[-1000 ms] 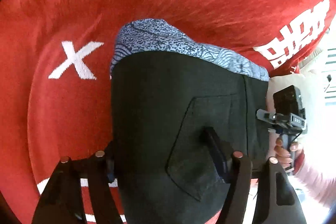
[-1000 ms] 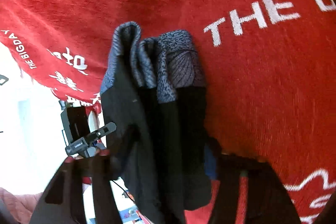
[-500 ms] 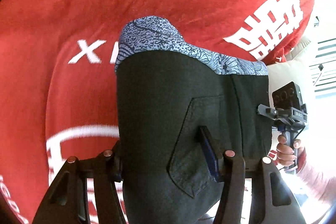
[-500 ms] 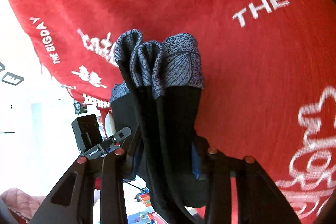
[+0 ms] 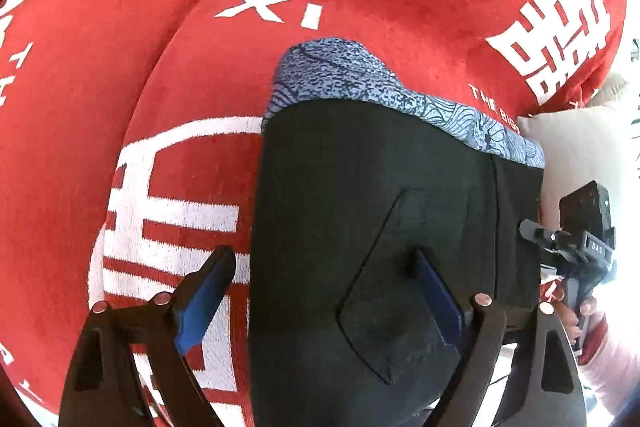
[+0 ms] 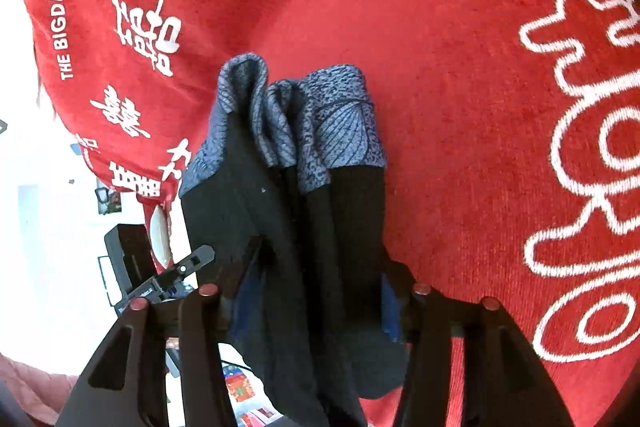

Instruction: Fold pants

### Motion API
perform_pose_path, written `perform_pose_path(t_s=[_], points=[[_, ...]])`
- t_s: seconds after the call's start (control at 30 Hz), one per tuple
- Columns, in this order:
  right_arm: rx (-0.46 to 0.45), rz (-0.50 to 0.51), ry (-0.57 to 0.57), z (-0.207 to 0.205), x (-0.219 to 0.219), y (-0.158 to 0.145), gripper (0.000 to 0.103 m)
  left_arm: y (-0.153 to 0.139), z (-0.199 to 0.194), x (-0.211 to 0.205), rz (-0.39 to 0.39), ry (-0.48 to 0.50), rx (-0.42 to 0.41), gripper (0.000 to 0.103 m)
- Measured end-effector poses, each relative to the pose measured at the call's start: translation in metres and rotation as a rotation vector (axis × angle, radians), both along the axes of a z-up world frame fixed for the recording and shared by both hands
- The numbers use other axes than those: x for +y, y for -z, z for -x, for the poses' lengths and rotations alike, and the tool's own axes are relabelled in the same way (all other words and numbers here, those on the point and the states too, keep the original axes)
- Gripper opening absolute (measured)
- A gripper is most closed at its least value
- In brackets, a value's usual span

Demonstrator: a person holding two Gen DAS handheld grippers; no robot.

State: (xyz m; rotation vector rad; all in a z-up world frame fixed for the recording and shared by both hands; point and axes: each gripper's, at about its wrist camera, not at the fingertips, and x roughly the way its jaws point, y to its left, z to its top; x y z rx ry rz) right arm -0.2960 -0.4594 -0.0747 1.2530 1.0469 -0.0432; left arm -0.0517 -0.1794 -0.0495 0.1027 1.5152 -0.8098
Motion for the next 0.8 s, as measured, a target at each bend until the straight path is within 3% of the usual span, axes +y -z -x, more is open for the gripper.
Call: perform_pose_path(t_s=[0.37, 0.6, 0.73, 0.8], points=[[0.213, 0.221, 0.036, 0.004, 0.025, -0.055, 0.08, -0.041, 0.024, 0.004, -0.265, 0.031, -0.28, 0.101], [0.404, 0.381, 0.052, 0.025, 0.048, -0.088, 0.088, -0.067, 0.06, 0.012, -0.388, 0.095, -0.359, 0.101], [0.45, 0.464, 0.041, 0.032, 0.07, -0.109, 0.088, -0.084, 0.077, 0.014, -0.41, 0.119, -0.356, 0.101], [0.461, 0.5, 0.026, 0.03, 0.083, -0.122, 0.094, -0.094, 0.084, 0.015, -0.4, 0.135, -0.352, 0.101]])
